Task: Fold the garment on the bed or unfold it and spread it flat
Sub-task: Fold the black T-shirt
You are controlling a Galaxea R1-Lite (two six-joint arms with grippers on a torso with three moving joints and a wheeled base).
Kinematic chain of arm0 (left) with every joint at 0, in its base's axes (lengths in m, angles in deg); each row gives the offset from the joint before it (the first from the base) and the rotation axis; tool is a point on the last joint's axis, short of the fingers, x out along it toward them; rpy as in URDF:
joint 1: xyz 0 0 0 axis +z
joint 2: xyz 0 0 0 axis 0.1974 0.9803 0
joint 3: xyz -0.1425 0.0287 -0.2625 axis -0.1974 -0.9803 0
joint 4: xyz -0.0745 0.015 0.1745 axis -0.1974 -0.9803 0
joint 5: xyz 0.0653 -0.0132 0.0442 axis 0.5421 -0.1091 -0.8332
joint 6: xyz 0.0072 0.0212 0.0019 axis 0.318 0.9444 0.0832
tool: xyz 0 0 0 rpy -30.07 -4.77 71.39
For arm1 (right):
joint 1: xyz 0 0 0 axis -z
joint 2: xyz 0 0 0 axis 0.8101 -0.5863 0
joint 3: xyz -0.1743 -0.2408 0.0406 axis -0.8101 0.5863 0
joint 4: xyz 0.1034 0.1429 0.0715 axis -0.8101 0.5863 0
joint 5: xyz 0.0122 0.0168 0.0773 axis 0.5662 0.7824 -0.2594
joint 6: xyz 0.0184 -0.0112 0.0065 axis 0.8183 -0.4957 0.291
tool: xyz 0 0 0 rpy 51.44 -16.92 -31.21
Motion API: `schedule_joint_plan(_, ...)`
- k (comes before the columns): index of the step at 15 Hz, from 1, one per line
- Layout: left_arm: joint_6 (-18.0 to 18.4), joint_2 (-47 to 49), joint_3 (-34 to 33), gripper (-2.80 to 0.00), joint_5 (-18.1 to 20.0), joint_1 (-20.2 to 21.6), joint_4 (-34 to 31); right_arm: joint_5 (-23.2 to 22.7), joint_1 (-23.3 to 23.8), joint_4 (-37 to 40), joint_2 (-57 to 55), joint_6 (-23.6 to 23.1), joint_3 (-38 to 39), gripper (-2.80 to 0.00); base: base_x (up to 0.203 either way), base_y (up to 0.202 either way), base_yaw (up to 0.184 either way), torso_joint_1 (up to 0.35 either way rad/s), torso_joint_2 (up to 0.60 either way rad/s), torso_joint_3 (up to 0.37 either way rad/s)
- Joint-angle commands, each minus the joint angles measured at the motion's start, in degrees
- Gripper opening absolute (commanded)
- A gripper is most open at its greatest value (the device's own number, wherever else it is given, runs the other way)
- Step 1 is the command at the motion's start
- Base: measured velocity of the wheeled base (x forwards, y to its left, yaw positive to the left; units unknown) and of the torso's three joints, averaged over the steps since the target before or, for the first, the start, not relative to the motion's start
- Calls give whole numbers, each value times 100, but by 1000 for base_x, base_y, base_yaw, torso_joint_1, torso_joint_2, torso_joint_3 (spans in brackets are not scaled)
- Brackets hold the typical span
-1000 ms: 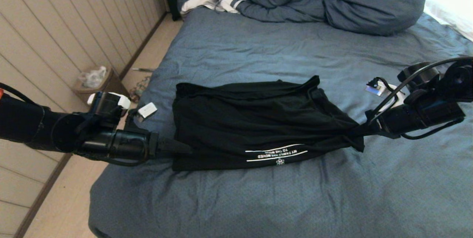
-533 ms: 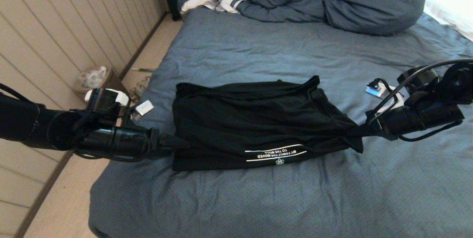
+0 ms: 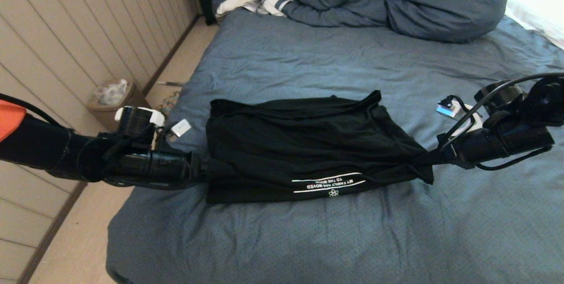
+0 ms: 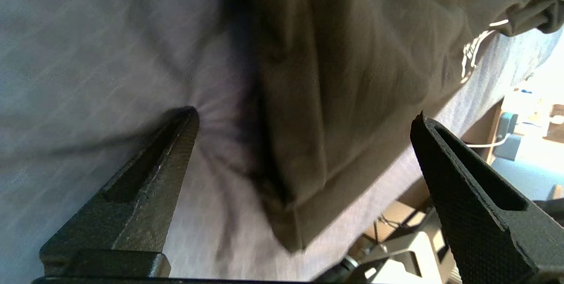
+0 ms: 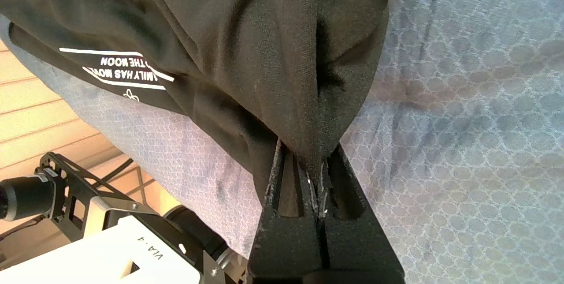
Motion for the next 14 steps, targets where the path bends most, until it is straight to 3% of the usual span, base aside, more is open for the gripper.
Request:
schedule_joint_plan(1, -23, 198, -2, 0, 27, -118, 65, -23, 3, 17, -23, -7, 0, -280, 0, 0, 0, 0, 0, 0)
schedule_joint_plan(8, -115, 103, -206, 0, 45, -474, 79, -14, 3, 17, -24, -7, -6, -280, 0, 0, 0, 0, 0, 0)
schedule_joint_plan(9, -115, 115, -198, -280, 45, -474, 94, -14, 9, 17, -33, -7, -9, -280, 0, 0, 0, 0, 0, 0)
schedule_joint_plan(12, -207, -110, -231, -280, 102, -474, 95, -14, 3, 26, -24, -7, 9, -280, 0, 0, 0, 0, 0, 0)
schedule_joint_plan(14, -552, -356, -272, -280, 449, -474, 100, -14, -14, 26, -24, -7, 18, -280, 0, 0, 0, 0, 0, 0)
